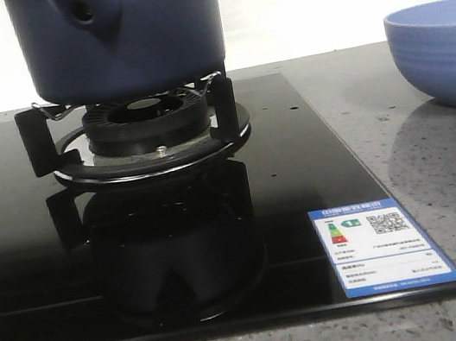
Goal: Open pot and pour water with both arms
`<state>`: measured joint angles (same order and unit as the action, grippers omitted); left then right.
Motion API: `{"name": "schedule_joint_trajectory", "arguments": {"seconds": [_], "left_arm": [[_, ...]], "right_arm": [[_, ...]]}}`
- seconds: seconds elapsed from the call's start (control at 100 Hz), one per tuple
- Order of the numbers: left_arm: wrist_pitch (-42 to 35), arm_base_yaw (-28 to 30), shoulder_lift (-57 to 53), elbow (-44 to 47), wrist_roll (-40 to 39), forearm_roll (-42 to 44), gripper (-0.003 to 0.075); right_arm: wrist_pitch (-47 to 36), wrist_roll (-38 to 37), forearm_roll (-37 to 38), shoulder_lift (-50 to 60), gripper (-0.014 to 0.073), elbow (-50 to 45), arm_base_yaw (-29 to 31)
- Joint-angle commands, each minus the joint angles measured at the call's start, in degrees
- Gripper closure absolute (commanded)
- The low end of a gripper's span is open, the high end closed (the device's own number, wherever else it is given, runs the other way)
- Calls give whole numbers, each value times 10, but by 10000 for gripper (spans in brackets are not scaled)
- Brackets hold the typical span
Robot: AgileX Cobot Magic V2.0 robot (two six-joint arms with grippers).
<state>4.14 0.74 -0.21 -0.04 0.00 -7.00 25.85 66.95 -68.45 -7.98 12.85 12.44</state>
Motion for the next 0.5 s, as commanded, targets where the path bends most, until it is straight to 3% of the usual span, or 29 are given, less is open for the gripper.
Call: {"name": "schedule_joint_trajectory", "arguments": {"seconds": [0.0,0.49], "left_arm": [[-16,4,-17,19,-5,4,741],[-18,4,-16,19,-5,-14,741]], "right_arm": [[-20,8,-20,-4,636,14,1],[-20,8,-20,-4,636,14,1]]}}
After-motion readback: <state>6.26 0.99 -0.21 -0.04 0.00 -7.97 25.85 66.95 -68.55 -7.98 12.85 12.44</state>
